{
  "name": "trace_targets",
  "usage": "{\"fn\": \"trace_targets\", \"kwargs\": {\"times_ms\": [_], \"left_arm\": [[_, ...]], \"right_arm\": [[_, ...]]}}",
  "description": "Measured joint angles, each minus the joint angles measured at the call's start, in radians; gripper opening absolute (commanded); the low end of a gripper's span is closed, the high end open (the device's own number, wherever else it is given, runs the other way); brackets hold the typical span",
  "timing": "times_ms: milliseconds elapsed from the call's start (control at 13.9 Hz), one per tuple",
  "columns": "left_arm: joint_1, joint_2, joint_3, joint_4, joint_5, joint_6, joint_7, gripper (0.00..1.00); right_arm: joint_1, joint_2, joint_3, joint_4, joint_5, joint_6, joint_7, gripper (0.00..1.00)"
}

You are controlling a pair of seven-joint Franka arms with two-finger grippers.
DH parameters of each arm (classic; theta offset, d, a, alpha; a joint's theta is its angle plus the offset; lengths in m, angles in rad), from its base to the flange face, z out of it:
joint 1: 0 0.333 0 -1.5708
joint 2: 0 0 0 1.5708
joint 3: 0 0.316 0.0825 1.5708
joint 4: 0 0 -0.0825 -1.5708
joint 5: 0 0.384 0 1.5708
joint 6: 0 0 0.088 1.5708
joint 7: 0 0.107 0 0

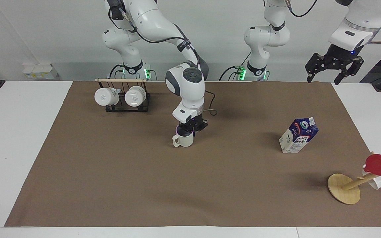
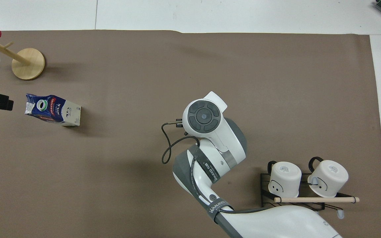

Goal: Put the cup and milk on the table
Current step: 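Carry the white mug with the right gripper toward the table center, then set down the mug and withdraw the right gripper while the left gripper grasps the carton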

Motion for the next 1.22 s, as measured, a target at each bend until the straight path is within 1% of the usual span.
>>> {"fn": "trace_targets", "kwargs": {"times_ms": [72, 144, 216, 288, 504, 648, 792, 1008, 1224], "left_arm": [[0.000, 0.000, 0.000, 0.000, 0.000, 0.000, 0.000, 1.00], [0.000, 0.000, 0.000, 0.000, 0.000, 0.000, 0.000, 1.00], [0.000, 0.000, 0.002, 0.000, 0.000, 0.001, 0.000, 1.00], [0.000, 0.000, 0.003, 0.000, 0.000, 0.003, 0.000, 1.00], [0.000, 0.002, 0.011, -0.019, 0.000, 0.041, 0.000, 1.00], [0.001, 0.008, 0.018, -0.061, 0.000, 0.091, 0.011, 1.00], [0.013, 0.017, 0.024, -0.128, 0.000, 0.159, 0.034, 1.00], [0.057, 0.031, 0.026, -0.239, 0.000, 0.300, 0.077, 1.00], [0.073, 0.049, 0.026, -0.298, 0.000, 0.384, 0.083, 1.00]], "right_arm": [[0.000, -0.001, 0.000, -0.001, 0.000, 0.000, 0.000, 0.07], [0.000, -0.001, 0.000, -0.001, 0.000, 0.000, -0.001, 0.36], [0.001, -0.001, 0.000, -0.001, 0.000, 0.000, -0.001, 0.78], [0.001, -0.001, 0.000, -0.002, 0.000, 0.000, -0.001, 1.00], [0.001, -0.004, 0.000, 0.000, 0.000, 0.000, -0.001, 1.00], [-0.002, -0.010, -0.001, 0.004, 0.000, 0.000, -0.001, 1.00], [-0.017, -0.033, -0.005, 0.013, 0.000, -0.005, -0.001, 1.00], [-0.069, -0.116, -0.008, 0.022, 0.019, -0.072, -0.001, 1.00], [-0.122, -0.214, -0.015, 0.026, 0.021, -0.191, -0.001, 1.00]]}}
